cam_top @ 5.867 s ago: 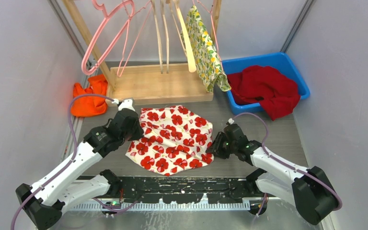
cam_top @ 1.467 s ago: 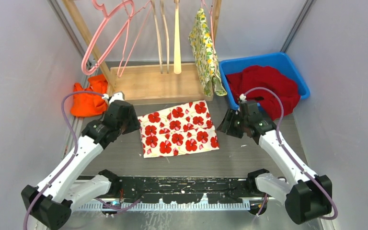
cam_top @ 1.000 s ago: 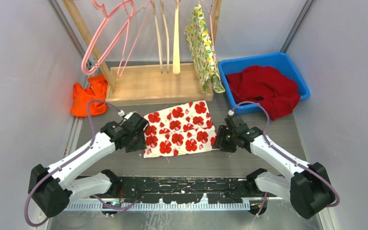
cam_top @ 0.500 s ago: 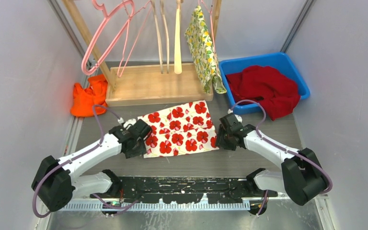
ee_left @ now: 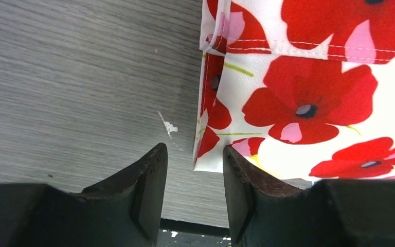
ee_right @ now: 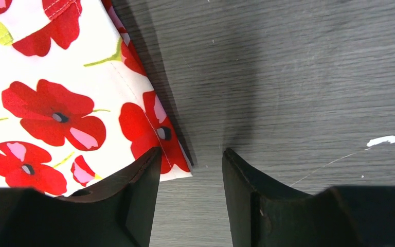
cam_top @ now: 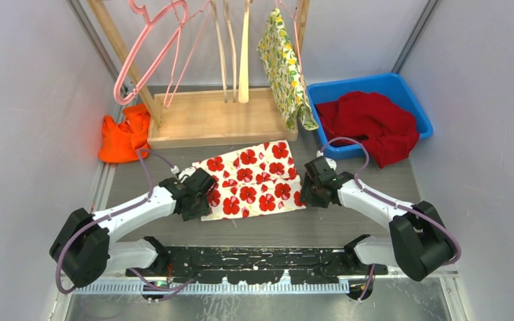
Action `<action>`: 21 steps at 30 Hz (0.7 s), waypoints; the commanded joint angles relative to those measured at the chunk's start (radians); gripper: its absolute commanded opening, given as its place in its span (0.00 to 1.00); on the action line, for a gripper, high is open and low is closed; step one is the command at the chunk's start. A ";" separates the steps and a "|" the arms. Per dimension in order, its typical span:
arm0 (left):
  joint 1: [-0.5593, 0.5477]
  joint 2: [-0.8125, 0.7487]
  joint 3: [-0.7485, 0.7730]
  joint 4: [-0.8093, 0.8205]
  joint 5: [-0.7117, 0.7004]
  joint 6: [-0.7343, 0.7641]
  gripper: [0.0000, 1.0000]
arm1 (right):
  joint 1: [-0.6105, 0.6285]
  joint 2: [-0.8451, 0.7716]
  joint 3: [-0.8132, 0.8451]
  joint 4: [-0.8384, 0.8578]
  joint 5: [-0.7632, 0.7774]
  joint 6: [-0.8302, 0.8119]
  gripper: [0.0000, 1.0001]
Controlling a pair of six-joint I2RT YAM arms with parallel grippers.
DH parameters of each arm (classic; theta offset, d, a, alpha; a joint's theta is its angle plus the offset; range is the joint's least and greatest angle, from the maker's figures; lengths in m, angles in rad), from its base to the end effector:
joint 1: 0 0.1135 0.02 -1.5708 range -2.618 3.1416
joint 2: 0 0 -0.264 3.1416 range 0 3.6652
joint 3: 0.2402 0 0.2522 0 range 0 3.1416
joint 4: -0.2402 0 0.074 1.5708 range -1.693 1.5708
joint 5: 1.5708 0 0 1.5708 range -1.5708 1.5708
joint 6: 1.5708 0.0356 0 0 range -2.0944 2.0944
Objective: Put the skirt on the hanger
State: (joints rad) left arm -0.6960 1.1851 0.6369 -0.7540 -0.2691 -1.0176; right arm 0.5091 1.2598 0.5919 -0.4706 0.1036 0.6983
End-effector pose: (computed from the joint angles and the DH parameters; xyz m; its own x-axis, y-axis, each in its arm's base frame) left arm 0.1517 -0.1144 0.1772 -0.8686 -0.3431 -0.3575 -0.3332 0.9384 -0.0911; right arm 0.1891 0.1013 0.1609 -0.8946 0.2330 -0.3813 0.1674 0.9659 0.1974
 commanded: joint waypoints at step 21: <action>-0.025 0.169 -0.033 0.153 0.013 -0.003 0.00 | 0.075 0.068 0.037 0.071 0.034 0.007 0.27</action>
State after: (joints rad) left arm -0.7143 1.3281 0.6476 -0.6544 -0.2386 -1.0149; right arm 0.5568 1.3231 0.6193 -0.4129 0.1402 0.6918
